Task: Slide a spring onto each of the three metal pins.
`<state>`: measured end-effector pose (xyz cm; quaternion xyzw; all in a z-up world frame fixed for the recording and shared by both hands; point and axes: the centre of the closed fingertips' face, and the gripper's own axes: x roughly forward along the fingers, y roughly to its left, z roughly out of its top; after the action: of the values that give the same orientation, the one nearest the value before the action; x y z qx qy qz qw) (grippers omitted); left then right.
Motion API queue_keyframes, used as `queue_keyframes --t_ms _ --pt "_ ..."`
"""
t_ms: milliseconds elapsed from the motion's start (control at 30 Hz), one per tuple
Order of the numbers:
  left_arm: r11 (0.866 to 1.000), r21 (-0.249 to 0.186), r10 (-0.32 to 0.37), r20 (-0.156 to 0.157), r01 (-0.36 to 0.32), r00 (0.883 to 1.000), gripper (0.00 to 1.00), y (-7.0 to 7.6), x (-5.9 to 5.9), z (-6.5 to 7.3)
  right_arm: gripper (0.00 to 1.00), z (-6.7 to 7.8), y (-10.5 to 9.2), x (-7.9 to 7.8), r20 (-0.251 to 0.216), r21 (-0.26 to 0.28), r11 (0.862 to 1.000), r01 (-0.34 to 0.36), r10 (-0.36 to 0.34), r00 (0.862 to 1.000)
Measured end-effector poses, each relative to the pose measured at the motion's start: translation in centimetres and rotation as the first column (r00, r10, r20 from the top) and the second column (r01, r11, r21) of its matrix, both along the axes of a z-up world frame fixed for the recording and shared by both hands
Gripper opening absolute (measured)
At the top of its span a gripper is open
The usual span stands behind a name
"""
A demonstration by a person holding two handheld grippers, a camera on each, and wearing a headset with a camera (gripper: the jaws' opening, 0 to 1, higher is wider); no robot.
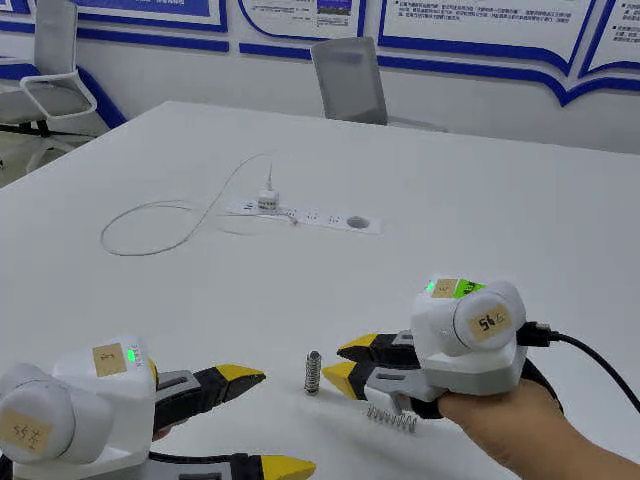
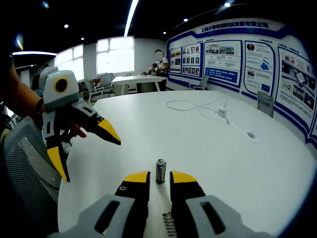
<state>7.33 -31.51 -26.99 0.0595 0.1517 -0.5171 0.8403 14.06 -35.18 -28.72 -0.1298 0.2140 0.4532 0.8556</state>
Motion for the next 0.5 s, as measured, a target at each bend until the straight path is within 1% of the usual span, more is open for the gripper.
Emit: queue_keyframes --t_ms 500 --pt "1.000 0.003 -0.020 0.002 0.020 1.000 0.59 -0.7 -0.3 0.2 0.17 -0.7 -2.1 -2.1 -0.001 -0.035 0.999 -0.006 0.006 1.000"
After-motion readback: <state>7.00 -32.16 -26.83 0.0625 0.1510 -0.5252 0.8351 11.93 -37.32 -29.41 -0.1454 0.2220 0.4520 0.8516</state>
